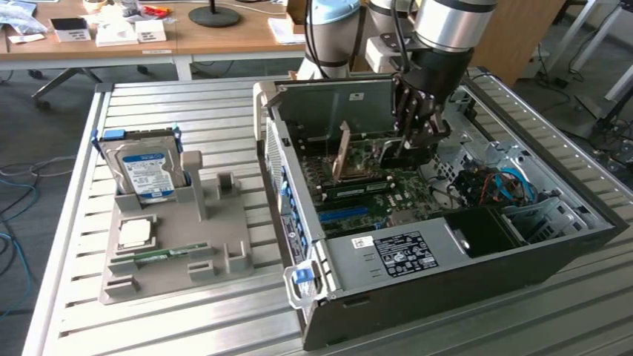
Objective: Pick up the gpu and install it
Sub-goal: 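Insert the gpu into the slot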
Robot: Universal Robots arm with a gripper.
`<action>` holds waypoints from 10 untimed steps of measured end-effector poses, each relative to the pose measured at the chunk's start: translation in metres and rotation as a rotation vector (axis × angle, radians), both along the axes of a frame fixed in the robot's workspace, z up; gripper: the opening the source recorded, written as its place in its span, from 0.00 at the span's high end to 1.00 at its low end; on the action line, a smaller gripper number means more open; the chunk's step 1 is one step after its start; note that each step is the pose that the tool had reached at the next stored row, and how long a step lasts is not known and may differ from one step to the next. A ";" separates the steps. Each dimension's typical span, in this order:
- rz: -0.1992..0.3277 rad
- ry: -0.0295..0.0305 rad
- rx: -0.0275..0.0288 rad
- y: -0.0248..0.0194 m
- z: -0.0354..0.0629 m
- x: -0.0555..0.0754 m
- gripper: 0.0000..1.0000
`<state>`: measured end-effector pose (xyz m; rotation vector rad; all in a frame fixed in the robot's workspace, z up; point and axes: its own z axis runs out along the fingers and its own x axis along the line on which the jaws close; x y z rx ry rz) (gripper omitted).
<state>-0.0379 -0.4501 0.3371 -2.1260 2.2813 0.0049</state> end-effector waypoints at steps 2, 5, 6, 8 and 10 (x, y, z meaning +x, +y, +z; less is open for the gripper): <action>0.000 0.0002 -0.0004 -0.0001 -0.0015 0.000 0.73; 0.000 0.0003 -0.0007 0.0000 -0.0025 0.000 0.73; 0.000 0.0003 -0.0007 -0.0001 -0.0025 0.000 0.73; 0.000 0.0003 -0.0006 -0.0001 -0.0026 0.000 0.73; 0.000 0.0002 -0.0004 0.0000 -0.0029 0.000 0.73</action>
